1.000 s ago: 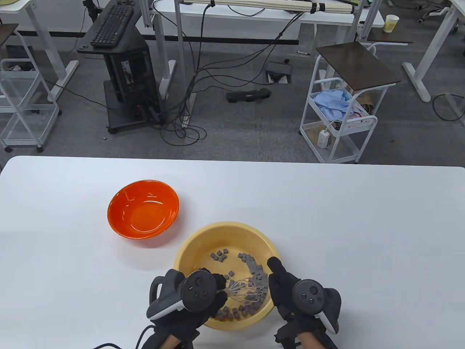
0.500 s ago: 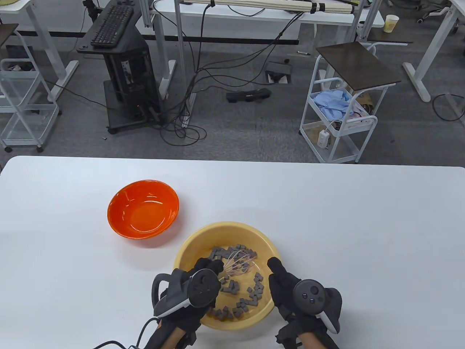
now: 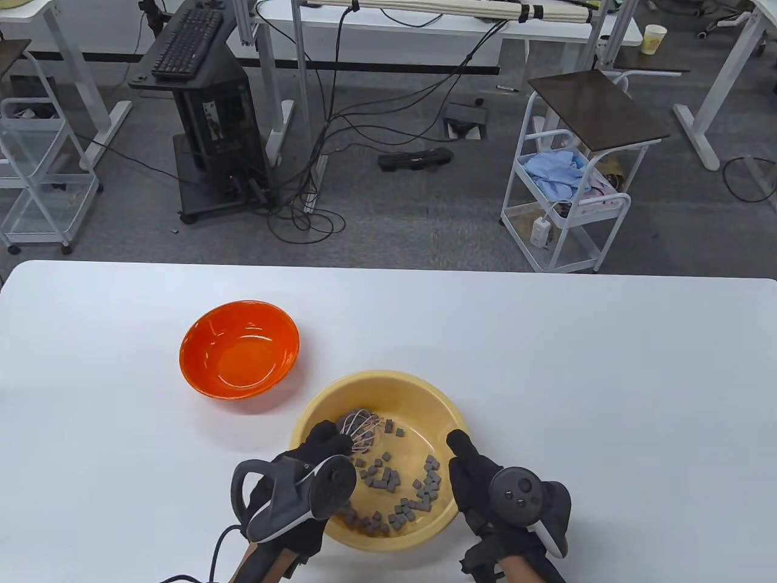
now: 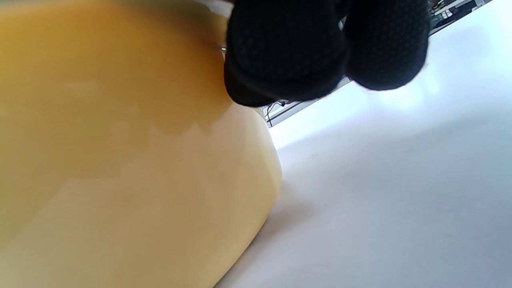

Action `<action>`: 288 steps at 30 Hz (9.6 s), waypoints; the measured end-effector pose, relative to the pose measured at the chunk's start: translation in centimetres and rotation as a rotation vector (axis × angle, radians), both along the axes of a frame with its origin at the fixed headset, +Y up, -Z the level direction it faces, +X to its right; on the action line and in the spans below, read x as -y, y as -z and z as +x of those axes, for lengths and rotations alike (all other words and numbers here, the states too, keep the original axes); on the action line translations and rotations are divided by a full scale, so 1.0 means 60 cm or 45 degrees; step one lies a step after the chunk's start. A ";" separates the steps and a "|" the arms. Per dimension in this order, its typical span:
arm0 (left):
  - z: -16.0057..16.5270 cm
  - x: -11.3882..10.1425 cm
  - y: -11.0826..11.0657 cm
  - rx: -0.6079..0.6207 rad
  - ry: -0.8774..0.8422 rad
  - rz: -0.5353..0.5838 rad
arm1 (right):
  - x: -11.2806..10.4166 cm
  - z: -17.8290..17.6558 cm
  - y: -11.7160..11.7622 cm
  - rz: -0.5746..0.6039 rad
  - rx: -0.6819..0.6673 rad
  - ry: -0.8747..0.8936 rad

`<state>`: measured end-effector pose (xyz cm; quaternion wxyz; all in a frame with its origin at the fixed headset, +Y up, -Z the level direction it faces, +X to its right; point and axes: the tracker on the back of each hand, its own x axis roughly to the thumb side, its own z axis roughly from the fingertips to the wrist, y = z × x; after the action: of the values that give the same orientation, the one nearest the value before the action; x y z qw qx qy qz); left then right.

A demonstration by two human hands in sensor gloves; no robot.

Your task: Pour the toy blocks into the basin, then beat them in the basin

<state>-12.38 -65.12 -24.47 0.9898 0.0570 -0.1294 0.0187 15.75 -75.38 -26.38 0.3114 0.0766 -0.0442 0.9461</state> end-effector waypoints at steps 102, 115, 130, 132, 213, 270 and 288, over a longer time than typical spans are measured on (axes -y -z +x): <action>0.006 -0.050 -0.040 0.173 -0.030 -0.033 | 0.006 -0.016 -0.001 0.058 0.168 0.053; 0.024 0.006 -0.004 0.332 -0.219 -0.290 | 0.007 -0.013 0.000 0.053 0.145 0.073; 0.021 0.043 0.019 0.143 -0.087 -0.178 | 0.008 -0.013 -0.001 0.052 0.139 0.078; 0.017 0.039 0.018 0.078 -0.022 -0.140 | 0.007 -0.012 -0.001 0.052 0.137 0.075; 0.032 -0.006 -0.024 -0.134 0.288 0.065 | 0.008 -0.012 -0.001 0.049 0.132 0.070; 0.037 0.038 0.008 -0.195 0.392 -0.039 | 0.008 -0.012 0.000 0.050 0.128 0.065; -0.027 -0.007 0.012 -0.135 0.175 -0.064 | 0.008 -0.012 -0.001 0.053 0.131 0.063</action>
<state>-13.98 -64.71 -25.21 0.9953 0.0240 -0.0798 -0.0492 15.04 -75.86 -26.34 0.3304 0.0332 -0.0817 0.9397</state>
